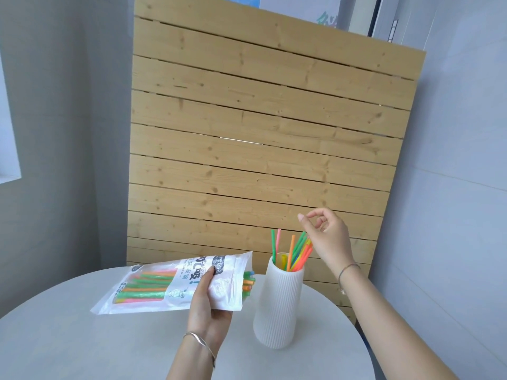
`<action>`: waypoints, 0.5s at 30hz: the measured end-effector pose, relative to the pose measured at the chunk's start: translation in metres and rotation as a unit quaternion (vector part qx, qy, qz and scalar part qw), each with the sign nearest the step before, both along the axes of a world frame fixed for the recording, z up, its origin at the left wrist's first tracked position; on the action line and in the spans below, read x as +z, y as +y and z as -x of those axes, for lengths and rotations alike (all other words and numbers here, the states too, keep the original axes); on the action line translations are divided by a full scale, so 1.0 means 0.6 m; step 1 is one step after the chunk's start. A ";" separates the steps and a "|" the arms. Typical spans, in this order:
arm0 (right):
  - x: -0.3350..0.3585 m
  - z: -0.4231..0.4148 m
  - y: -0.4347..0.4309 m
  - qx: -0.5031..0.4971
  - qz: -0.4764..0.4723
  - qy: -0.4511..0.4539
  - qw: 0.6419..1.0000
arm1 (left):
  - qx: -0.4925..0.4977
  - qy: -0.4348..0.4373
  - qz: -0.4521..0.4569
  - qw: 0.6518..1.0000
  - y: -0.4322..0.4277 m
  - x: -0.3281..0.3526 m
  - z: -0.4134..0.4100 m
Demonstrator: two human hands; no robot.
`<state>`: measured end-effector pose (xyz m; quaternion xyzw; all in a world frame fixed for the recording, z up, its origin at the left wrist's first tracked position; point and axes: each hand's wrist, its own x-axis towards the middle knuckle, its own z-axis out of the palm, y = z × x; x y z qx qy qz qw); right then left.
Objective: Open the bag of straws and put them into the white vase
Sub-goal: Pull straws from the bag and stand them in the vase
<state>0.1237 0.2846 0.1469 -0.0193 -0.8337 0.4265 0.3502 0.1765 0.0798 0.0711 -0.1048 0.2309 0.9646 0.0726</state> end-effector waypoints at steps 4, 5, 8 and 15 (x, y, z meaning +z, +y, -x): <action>-0.005 -0.039 -0.040 0.051 0.103 0.076 0.990 | -0.003 0.006 0.010 1.000 -0.002 -0.006 0.003; -0.014 -0.052 -0.054 0.069 0.145 0.073 0.984 | -0.002 0.009 0.017 1.000 -0.002 -0.008 0.004; -0.064 -0.082 -0.097 0.104 0.252 0.032 0.962 | 0.003 0.024 0.056 0.998 -0.003 -0.010 0.003; -0.155 -0.086 -0.169 0.220 0.632 -0.163 0.725 | 0.060 0.077 0.256 0.962 0.012 -0.002 -0.022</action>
